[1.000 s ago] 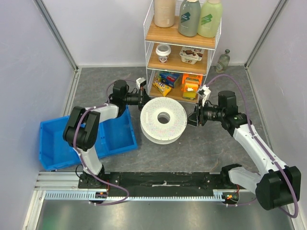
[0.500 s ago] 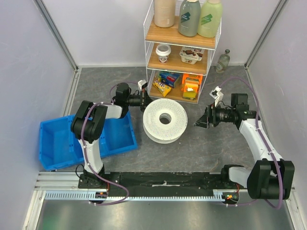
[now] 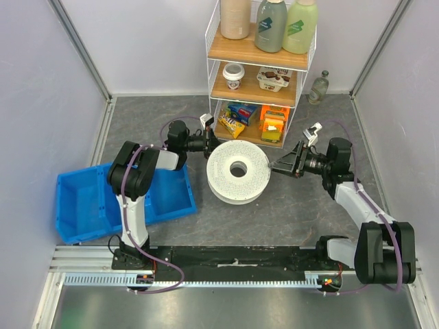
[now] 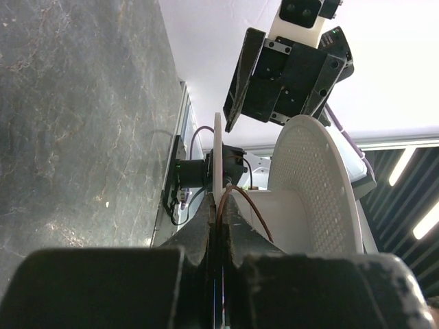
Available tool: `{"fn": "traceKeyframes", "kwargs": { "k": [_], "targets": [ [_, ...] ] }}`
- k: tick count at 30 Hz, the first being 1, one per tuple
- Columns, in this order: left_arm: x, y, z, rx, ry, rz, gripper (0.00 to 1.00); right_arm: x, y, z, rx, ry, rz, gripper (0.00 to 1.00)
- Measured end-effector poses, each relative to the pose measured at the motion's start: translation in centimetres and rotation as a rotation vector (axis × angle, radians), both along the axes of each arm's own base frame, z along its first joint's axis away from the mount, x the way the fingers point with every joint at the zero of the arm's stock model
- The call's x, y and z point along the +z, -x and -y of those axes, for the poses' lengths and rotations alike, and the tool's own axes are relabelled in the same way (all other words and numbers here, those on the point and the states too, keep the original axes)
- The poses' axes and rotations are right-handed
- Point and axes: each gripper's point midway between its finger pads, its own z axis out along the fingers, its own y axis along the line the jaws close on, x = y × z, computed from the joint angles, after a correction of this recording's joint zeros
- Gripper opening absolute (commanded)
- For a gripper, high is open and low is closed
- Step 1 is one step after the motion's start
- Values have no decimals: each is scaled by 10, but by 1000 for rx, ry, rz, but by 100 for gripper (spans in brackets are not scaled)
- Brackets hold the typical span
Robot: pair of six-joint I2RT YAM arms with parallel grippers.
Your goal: Wrap the cables
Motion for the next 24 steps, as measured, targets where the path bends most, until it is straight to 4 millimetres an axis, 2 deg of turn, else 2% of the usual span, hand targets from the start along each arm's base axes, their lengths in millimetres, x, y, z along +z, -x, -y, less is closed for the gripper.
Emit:
{"fn": "traceKeyframes", "kwargs": {
  "k": [7, 13, 20, 24],
  "targets": [
    [4, 3, 4, -10, 13, 3, 2, 16, 7, -30, 56, -105, -1, 59],
    [-2, 3, 6, -14, 13, -8, 2, 23, 7, -38, 67, -140, 7, 32],
    [-4, 3, 6, -13, 11, -15, 3, 12, 5, -38, 64, -162, -65, 0],
    [-7, 3, 6, -13, 10, -16, 15, 11, 5, -39, 69, -171, -83, 0]
  ]
}}
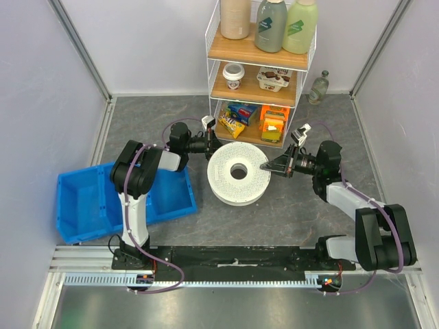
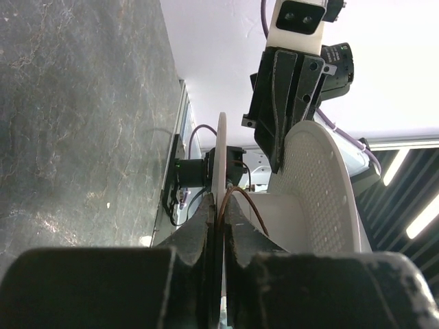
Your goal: Wrap the cables
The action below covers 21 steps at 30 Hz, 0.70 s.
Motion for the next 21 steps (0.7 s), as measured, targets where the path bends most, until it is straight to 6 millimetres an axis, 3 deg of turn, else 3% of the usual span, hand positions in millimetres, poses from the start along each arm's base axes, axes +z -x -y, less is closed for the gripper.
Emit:
{"fn": "traceKeyframes", "kwargs": {
  "k": [5, 11, 15, 21],
  "targets": [
    [-4, 0, 0, 2, -17, -30, 28, -1, 0, 3, 6, -12, 5, 0],
    [-5, 2, -5, 23, -72, -63, 42, -2, -1, 19, -31, -46, -28, 0],
    [8, 2, -14, 50, -103, -29, 58, -1, 2, 26, -37, -56, -34, 0],
    [21, -15, -44, 149, -193, 13, 65, -11, 0, 34, -63, -51, -51, 0]
  ]
}}
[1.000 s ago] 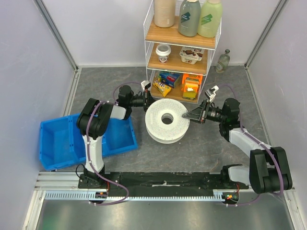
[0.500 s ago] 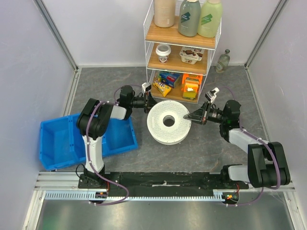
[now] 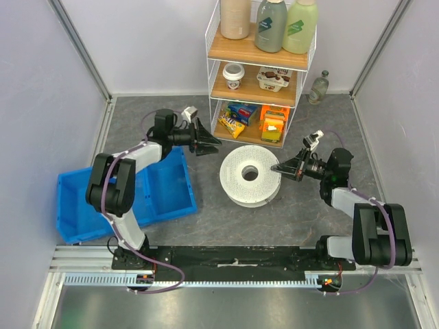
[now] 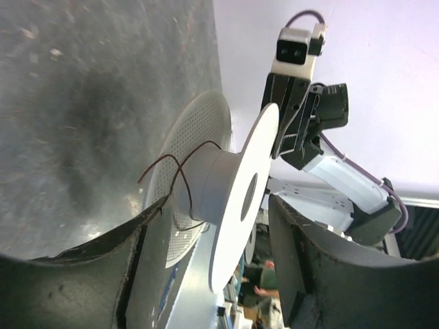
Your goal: Wrap the cables
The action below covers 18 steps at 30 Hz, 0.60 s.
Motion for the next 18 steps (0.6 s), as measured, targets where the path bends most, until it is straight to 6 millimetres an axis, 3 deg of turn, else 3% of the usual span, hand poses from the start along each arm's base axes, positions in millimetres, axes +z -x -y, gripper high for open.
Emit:
{"fn": "traceKeyframes", "kwargs": {
  "k": [7, 14, 18],
  "targets": [
    [11, -25, -45, 123, -60, 55, 65, -32, -8, 3, -12, 32, -66, 0],
    [26, -18, -42, 107, -53, 98, 65, -75, -15, 3, -9, 92, -146, 0],
    [37, -15, -42, 102, -43, 135, 65, -87, -21, -2, 9, 112, -148, 0]
  ]
}}
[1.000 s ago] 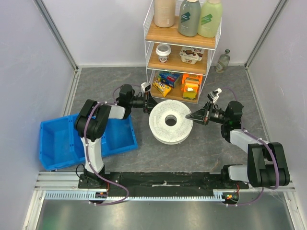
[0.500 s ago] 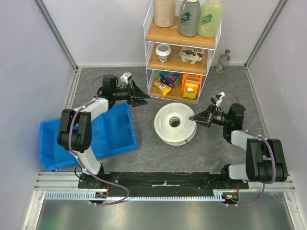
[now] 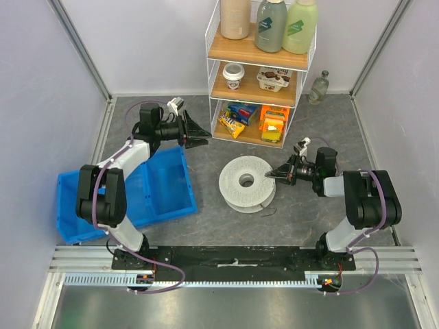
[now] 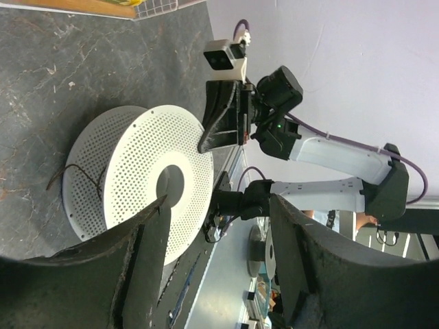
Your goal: Wrap the cables
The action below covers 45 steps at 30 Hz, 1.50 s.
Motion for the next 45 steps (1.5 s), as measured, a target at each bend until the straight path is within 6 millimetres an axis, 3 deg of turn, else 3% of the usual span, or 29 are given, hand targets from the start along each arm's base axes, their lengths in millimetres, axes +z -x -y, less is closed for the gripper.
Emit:
{"fn": "traceKeyframes", "kwargs": {
  "k": [2, 5, 9, 10, 13, 14, 18, 19, 22, 26, 30, 34, 38, 45],
  "targets": [
    [4, 2, 0, -3, 5, 17, 65, -4, -3, -2, 12, 7, 6, 2],
    [4, 7, 0, -15, 11, 22, 65, -13, -8, -2, 23, 22, 10, 19],
    [-1, 10, 0, -22, 12, 9, 66, -29, -17, 1, 31, 72, 11, 34],
    [-1, 11, 0, -24, 12, 9, 73, -34, -19, 1, 32, 89, 10, 38],
    [-2, 13, -1, -30, 1, 26, 80, -41, -22, 4, 53, 137, 22, 58],
    [-2, 14, -1, -34, -6, 31, 88, -42, -23, 5, 57, 151, 28, 65],
    [0, 22, -5, -47, -60, 56, 94, -52, -25, 12, 76, 237, 41, 94],
    [3, 22, -6, -47, -80, 72, 95, -53, -24, 16, 79, 258, 37, 98],
    [20, 16, -13, -37, -172, 169, 95, -50, -24, 31, 72, 317, 42, 98],
    [49, 9, -32, 11, -355, 334, 96, -32, -30, 60, 36, 400, 96, 98],
    [63, 13, -57, 64, -515, 426, 97, -1, -45, 97, -27, 493, 199, 98],
    [68, 19, -84, 110, -663, 464, 98, 43, -64, 137, -90, 635, 360, 98],
    [60, 30, -104, 130, -762, 463, 99, 85, -70, 157, -120, 790, 526, 98],
    [13, 75, -125, 124, -864, 389, 99, 118, -47, 161, -151, 922, 663, 98]
  ]
}}
